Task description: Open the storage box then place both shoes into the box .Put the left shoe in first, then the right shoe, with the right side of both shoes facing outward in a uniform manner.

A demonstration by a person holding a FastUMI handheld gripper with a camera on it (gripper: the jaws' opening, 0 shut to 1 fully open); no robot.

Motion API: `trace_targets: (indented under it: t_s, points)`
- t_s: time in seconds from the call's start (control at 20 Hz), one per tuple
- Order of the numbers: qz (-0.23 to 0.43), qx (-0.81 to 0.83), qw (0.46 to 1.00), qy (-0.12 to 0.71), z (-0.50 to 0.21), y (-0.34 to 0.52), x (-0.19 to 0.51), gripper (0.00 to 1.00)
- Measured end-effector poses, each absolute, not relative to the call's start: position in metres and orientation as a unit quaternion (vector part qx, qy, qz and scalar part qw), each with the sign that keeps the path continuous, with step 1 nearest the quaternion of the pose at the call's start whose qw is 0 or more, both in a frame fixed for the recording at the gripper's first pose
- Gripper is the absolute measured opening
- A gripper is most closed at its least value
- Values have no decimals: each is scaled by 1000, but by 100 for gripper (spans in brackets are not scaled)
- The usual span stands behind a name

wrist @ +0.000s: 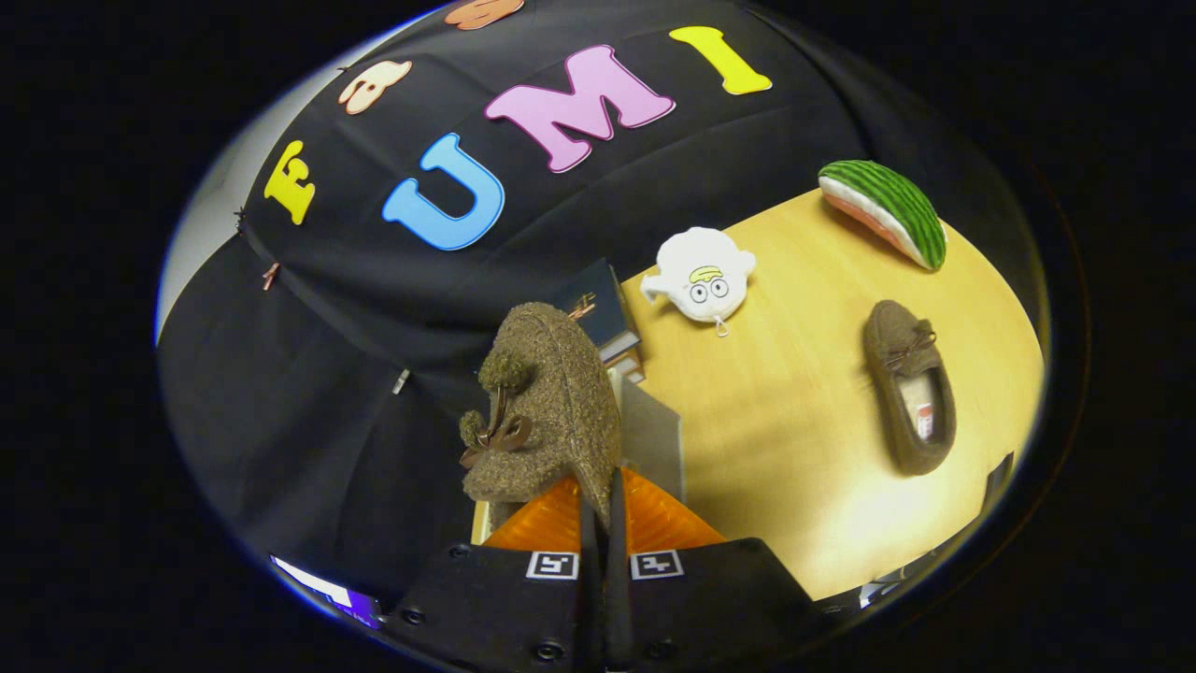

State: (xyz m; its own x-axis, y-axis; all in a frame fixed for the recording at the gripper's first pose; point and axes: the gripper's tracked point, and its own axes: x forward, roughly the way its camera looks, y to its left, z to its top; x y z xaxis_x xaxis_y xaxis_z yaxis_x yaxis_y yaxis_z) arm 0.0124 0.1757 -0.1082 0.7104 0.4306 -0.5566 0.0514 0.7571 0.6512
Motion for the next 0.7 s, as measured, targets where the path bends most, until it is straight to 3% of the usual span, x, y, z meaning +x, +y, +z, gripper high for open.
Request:
trace_targets:
  t_s: [0.4,0.7]
  points:
    - [95,346,851,384,-126,247,40,6]
    - [42,354,841,407,-169,266,60,6]
